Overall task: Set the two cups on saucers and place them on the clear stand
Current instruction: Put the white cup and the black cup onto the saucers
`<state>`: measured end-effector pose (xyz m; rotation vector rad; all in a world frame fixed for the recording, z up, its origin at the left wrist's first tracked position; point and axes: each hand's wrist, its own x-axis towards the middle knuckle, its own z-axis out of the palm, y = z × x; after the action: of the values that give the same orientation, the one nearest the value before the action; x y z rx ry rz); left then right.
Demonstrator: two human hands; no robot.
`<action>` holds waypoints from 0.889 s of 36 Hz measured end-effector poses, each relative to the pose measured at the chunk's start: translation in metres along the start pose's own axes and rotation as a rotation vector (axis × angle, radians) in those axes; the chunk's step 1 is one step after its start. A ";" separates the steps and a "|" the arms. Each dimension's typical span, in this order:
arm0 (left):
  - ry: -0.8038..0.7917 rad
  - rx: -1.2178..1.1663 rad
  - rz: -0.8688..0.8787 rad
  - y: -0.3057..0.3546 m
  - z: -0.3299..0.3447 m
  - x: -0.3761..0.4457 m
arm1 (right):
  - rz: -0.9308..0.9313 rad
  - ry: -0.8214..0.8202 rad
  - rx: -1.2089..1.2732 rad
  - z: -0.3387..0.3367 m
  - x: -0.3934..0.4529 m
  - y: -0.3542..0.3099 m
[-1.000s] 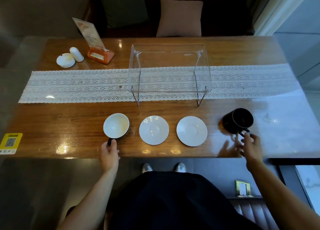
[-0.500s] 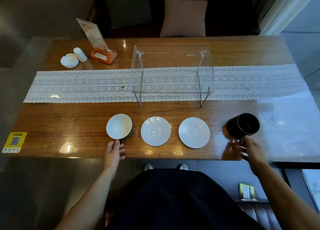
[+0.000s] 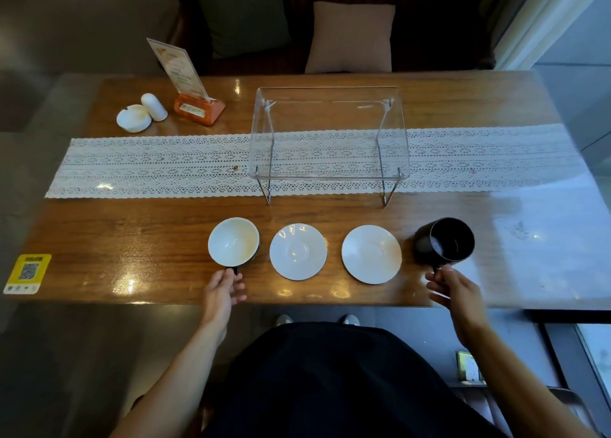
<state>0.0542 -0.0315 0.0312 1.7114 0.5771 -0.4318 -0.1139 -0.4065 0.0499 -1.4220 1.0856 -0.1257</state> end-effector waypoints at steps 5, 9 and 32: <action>-0.062 0.030 0.042 0.003 0.006 -0.015 | -0.034 -0.052 -0.029 0.012 -0.010 -0.006; -0.130 0.030 0.060 0.006 0.015 -0.027 | -0.044 -0.093 -0.044 0.021 -0.015 -0.009; -0.343 0.153 0.042 0.000 0.048 -0.029 | -0.045 -0.365 -0.220 0.053 -0.015 0.008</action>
<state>0.0317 -0.0821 0.0378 1.7395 0.2637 -0.7372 -0.0913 -0.3569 0.0399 -1.5913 0.7823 0.2209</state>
